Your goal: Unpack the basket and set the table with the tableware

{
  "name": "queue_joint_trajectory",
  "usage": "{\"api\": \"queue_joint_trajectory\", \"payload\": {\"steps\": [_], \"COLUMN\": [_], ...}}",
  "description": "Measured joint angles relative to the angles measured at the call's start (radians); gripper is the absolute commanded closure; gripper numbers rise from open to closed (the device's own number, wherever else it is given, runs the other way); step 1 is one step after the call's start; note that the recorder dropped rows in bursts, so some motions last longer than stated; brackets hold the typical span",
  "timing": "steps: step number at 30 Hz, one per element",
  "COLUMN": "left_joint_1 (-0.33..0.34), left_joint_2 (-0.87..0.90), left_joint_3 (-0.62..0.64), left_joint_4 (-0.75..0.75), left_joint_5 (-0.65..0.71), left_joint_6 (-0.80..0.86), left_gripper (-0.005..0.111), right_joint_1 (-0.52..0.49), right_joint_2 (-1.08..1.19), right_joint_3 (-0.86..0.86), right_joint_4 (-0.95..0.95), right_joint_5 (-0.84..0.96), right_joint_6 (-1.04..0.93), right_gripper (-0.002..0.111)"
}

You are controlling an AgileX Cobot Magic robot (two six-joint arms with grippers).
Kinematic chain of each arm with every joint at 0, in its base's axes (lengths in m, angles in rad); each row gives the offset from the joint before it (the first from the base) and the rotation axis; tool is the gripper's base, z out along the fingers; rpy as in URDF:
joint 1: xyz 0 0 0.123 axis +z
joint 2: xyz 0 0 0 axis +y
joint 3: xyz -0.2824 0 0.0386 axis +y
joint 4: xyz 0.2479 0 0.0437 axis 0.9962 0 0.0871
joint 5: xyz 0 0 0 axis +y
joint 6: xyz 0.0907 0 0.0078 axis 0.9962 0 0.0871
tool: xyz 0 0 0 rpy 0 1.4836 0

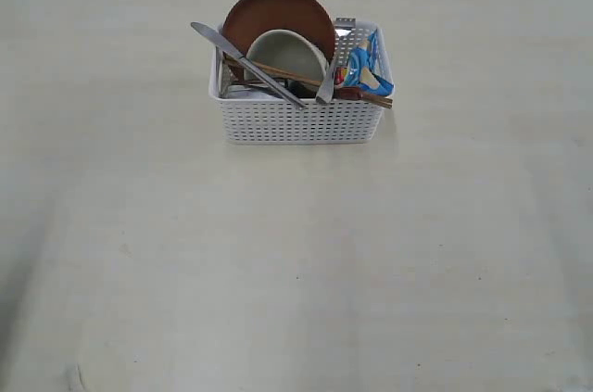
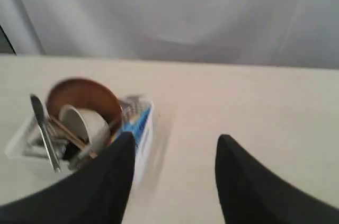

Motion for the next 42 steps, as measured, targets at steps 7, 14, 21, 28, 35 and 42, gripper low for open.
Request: {"api": "queue_joint_trajectory", "payload": {"steps": [7,14,21,28,35,42], "left_joint_1": [0.000,0.000,0.000,0.000,0.000,0.000], "left_joint_2": [0.000,0.000,0.000,0.000,0.000,0.000], "left_joint_3": [0.000,0.000,0.000,0.000,0.000,0.000], "left_joint_4": [0.000,0.000,0.000,0.000,0.000,0.000], "left_joint_5": [0.000,0.000,-0.002,-0.002,-0.002,-0.002], "left_joint_6": [0.000,0.000,0.000,0.000,0.000,0.000], "left_gripper": [0.107,0.107,0.107,0.107,0.107,0.107], "right_joint_1": [0.047,0.049,0.140,0.245,0.252,0.254], "right_joint_2": [0.330,0.614,0.800,0.981,1.209,1.358], "right_joint_3": [-0.278,-0.462,-0.572,-0.678,-0.877,-1.030], "right_joint_4": [0.130,0.515,0.650,0.637,0.568,0.505], "right_joint_5": [0.306,0.390,0.380,0.335,0.348,0.357], "right_joint_6": [-0.216,-0.489,-0.587,-0.588,-0.587,-0.587], "right_gripper": [0.062,0.062,0.062,0.062,0.062,0.062]}}
